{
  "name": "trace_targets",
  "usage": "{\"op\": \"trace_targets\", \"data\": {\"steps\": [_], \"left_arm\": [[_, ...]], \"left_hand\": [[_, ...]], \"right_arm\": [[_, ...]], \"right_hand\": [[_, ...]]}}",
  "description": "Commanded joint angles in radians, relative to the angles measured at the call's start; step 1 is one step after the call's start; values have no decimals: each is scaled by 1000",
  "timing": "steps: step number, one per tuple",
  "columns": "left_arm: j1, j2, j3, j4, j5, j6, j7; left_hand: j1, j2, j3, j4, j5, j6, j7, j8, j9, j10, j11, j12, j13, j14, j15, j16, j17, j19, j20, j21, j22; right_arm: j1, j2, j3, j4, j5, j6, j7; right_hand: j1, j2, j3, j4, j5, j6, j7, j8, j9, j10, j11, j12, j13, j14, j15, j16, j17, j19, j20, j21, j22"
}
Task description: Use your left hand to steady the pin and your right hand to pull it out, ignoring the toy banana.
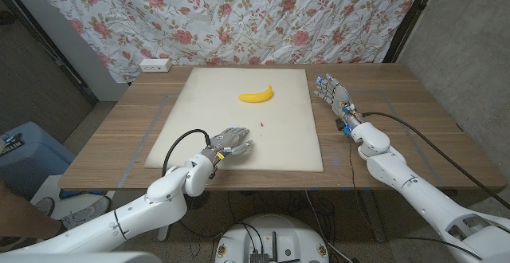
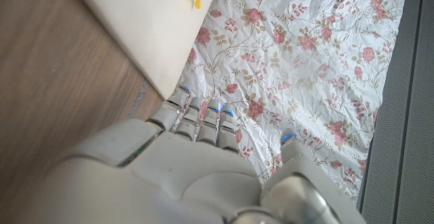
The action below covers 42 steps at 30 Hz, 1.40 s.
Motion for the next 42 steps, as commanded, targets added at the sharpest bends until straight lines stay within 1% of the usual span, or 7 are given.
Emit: {"op": "trace_targets", "data": {"steps": [1, 4, 7, 18, 24, 33, 42], "left_arm": [[-15, 7, 7, 2, -11, -4, -12], [-17, 4, 6, 2, -14, 1, -16], [-19, 5, 8, 4, -13, -1, -16], [-30, 7, 15, 8, -13, -10, -30], [-38, 14, 16, 15, -15, -23, -40], [-44, 16, 22, 14, -11, -21, -60], [-46, 17, 22, 20, -8, -30, -58]], "left_hand": [[-9, 124, -1, 0, 7, 14, 0, 3, 5, -2, 6, 9, 4, -7, -48, 8, 2, 6, -63, 10, 5], [-9, 124, -2, 0, 7, 13, 0, 2, 5, -2, 6, 10, 4, -9, -48, 8, 2, 8, -62, 11, 5], [-9, 124, -2, 0, 7, 13, 0, 1, 5, -2, 5, 10, 5, -9, -47, 8, 2, 9, -62, 12, 5], [-8, 125, -3, -1, 8, 16, 1, 0, 6, -2, 5, 11, 5, -10, -46, 9, 2, 14, -64, 14, 5], [-7, 126, -2, -1, 8, 14, -1, -1, 6, -3, 4, 11, 5, -13, -47, 9, 2, 16, -64, 14, 5], [-5, 128, -1, -2, 9, 15, -3, -2, 6, 0, 3, 12, 5, -15, -50, 9, 2, 19, -64, 15, 5], [-3, 131, 3, -4, 10, 14, -5, -3, 6, 1, 1, 13, 5, -15, -52, 9, 1, 20, -63, 15, 5]], "right_arm": [[-4, -48, -27, -61, -129, -15, -46], [-4, -43, -35, -53, -179, 14, -79], [-5, -50, -43, -63, -224, 15, -106], [3, -89, -71, -113, -341, -8, -137], [22, -98, -92, -107, -390, 5, -125], [39, -135, -122, -168, -520, -42, -144], [49, -156, -139, -199, -593, -55, -149]], "right_hand": [[5, 4, 5, -11, -1, -4, -8, -1, 3, -6, 0, -1, -1, 2, 3, 2, -2, 7, 7, 0, 3], [17, 1, 9, -24, -2, 15, -3, 7, 3, 2, 1, 2, -1, 3, 0, 1, -8, 8, 5, -1, 3], [22, 0, 11, -29, -2, 19, -5, 8, 3, 3, 0, 3, -1, 2, -1, 0, -10, 7, 4, -1, 3], [39, -8, 15, -47, -5, 22, -9, 7, 3, -8, -2, -2, -2, 0, -2, -3, -19, 1, 2, -5, 2], [49, -15, 16, -58, -6, 24, -17, 7, 4, -11, -3, -2, -2, -4, 0, -5, -24, -4, 5, -6, 2], [68, -25, 20, -76, -7, 24, -27, 6, 5, -34, -2, -8, -2, -15, 4, -10, -33, -13, 5, -9, 2], [88, -35, 23, -91, -8, 2, -40, -1, 6, -47, 2, -9, -2, -22, 8, -12, -41, -22, 11, -10, 2]]}}
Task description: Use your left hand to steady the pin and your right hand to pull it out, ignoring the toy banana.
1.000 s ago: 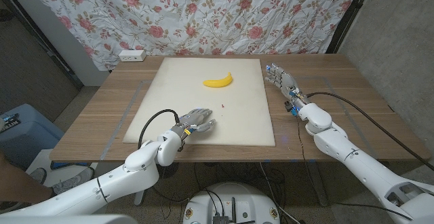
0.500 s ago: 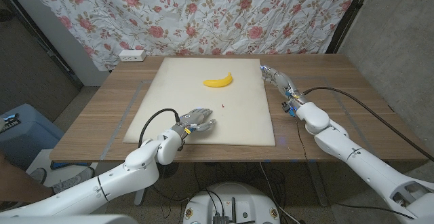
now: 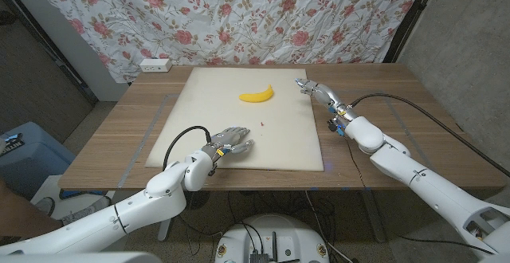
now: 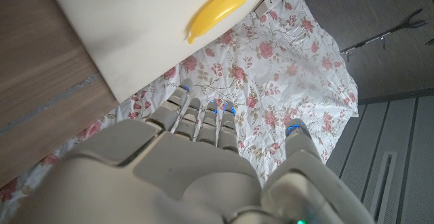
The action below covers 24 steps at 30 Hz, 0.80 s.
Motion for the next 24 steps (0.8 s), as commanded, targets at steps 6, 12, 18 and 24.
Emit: {"op": "trace_targets", "data": {"steps": [6, 12, 18, 24], "left_arm": [[-8, 1, 6, 13, 7, -18, -10], [-9, 3, 8, 15, 15, -26, -10], [-11, 1, 10, 16, 23, -31, -17], [-12, 3, 9, 17, 25, -36, -23]], "left_hand": [[-1, 132, 5, -4, 10, -2, -8, -1, 2, 5, -3, 6, 6, -2, -50, 4, 3, 10, -65, 8, 4], [0, 132, 8, -5, 11, -3, -9, -2, 2, 6, -3, 6, 6, -1, -53, 5, 2, 11, -65, 8, 4], [1, 132, 10, -6, 11, 0, -8, -1, 2, 7, -4, 7, 6, 0, -54, 5, 2, 13, -65, 8, 4], [2, 132, 13, -6, 11, 1, -9, 0, 2, 8, -4, 7, 6, 1, -54, 5, 2, 13, -64, 7, 4]], "right_arm": [[22, -54, -39, -96, -168, -69, -3], [34, -74, -56, -149, -211, -135, 30], [47, -95, -72, -198, -262, -188, 56], [66, -104, -92, -238, -315, -235, 81]], "right_hand": [[44, -10, 11, -27, 1, -18, -6, -5, 5, -12, 14, 1, 3, -7, 8, -3, -8, -4, 11, -5, 2], [80, -20, 21, -36, 4, -22, -6, -1, 6, -23, 16, 1, 4, -15, 18, -5, -15, -20, 19, -9, 2], [132, -34, 36, -40, 11, -27, -2, 4, 7, -41, 28, 0, 5, -33, 34, -8, -25, -61, 30, -15, 2], [175, -50, 47, -40, 18, -29, -4, 7, 8, -64, 42, -2, 6, -55, 46, -11, -31, -81, 35, -14, 2]]}}
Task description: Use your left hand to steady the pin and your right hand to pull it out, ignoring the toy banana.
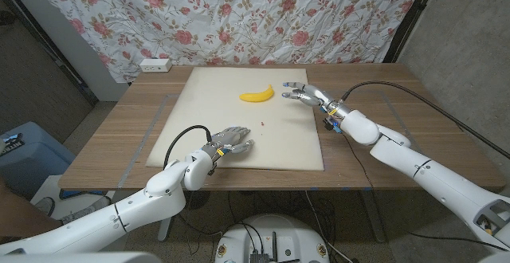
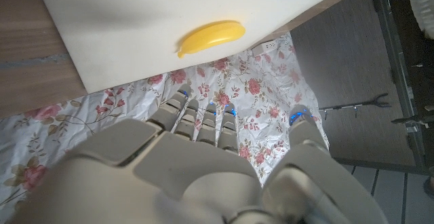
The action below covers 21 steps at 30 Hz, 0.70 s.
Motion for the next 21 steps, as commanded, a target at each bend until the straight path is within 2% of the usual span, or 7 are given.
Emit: {"op": "trace_targets", "data": {"steps": [1, 15, 18, 21], "left_arm": [[-4, 1, 0, 5, 6, -16, -12], [-7, -8, -2, 23, 3, -32, -13], [-8, -7, 0, 24, 4, -35, -15], [-10, -9, 4, 23, 12, -29, -21]], "left_hand": [[2, 132, 10, -3, 4, 6, -5, 3, 2, 8, -4, 4, 6, 0, -55, 5, 2, 5, -62, 3, 4], [4, 132, 14, -4, 4, 8, -5, 4, 2, 11, -3, 4, 6, 1, -55, 5, 1, 5, -63, 2, 3], [4, 131, 15, -5, 4, 8, -5, 4, 2, 11, -5, 5, 6, 1, -55, 5, 1, 6, -63, 2, 3], [5, 131, 16, -5, 4, 10, -5, 5, 2, 12, -5, 5, 6, 1, -55, 5, 1, 6, -63, 2, 3]], "right_arm": [[33, -31, -38, -88, -109, -102, 56], [88, -31, -88, -104, -175, -130, 135], [103, -30, -101, -103, -193, -128, 153], [116, -29, -113, -103, -211, -123, 172]], "right_hand": [[39, -12, 13, 0, 11, 0, -3, 8, 4, -18, 5, -2, 3, -16, 6, -4, -2, -12, 4, 1, 2], [102, -33, 32, -1, 25, 2, -18, 13, 6, -48, 7, -3, 4, -29, 20, -1, -11, -18, 10, 7, 1], [126, -41, 39, -1, 30, 4, -36, 16, 7, -54, 6, -1, 5, -31, 23, 1, -13, -19, 13, 8, 1], [140, -48, 42, -1, 32, 8, -43, 18, 8, -59, 6, 0, 5, -36, 28, 1, -15, -20, 15, 8, 1]]}}
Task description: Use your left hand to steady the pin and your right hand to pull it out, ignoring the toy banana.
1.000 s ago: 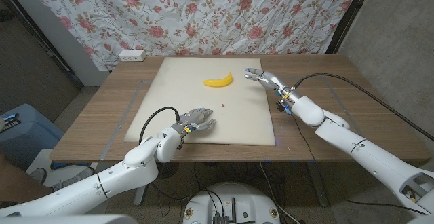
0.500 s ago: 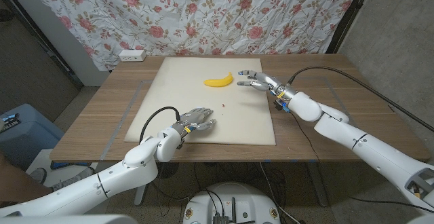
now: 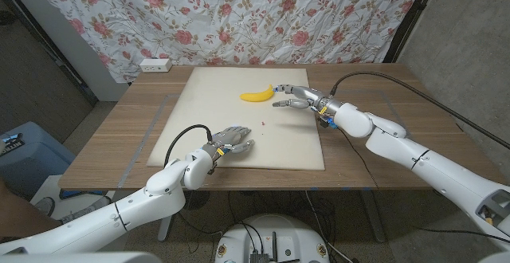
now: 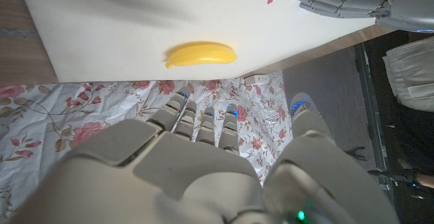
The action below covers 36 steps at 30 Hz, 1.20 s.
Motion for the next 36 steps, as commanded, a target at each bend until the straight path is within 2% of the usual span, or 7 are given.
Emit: {"op": "trace_targets", "data": {"steps": [1, 13, 23, 36], "left_arm": [[-5, -5, 6, 7, 7, -2, -12], [-9, -7, 9, 9, 13, -7, -21], [-9, -7, 7, 6, 15, -4, -28], [-9, -4, 4, 12, 14, -25, -25]], "left_hand": [[5, 131, 11, 0, 4, 11, -5, 7, 2, 9, -2, 5, 5, 1, -55, 5, 1, 6, -63, 3, 4], [7, 132, 17, -1, 4, 15, -6, 8, 3, 11, -4, 5, 5, 2, -55, 5, 1, 7, -61, 2, 4], [8, 132, 21, -1, 4, 19, -9, 9, 3, 17, -6, 7, 6, 2, -52, 5, 0, 6, -63, 1, 4], [9, 132, 26, -1, 4, 24, -13, 10, 3, 19, -6, 7, 6, 3, -53, 5, 0, 7, -65, 1, 3]], "right_arm": [[51, -1, -47, -14, -78, -15, 81], [75, 4, -73, -38, -166, -53, 104], [103, 22, -104, -30, -234, -60, 119], [127, 39, -142, -38, -341, -104, 142]], "right_hand": [[33, -7, 12, 0, 10, 4, -11, 12, 4, -10, -1, 0, 5, -10, 13, 4, 1, -1, 3, 8, 3], [70, -26, 20, 0, 15, 15, -18, 19, 6, -18, 2, 2, 6, -11, 20, 8, -3, 0, 11, 10, 3], [113, -51, 27, 3, 18, 32, -26, 29, 9, -20, 2, 7, 8, -4, 28, 15, -7, 26, 33, 19, 4], [151, -62, 34, 4, 16, 51, -41, 39, 12, -25, -4, 7, 8, 3, 26, 20, -10, 36, 34, 20, 5]]}}
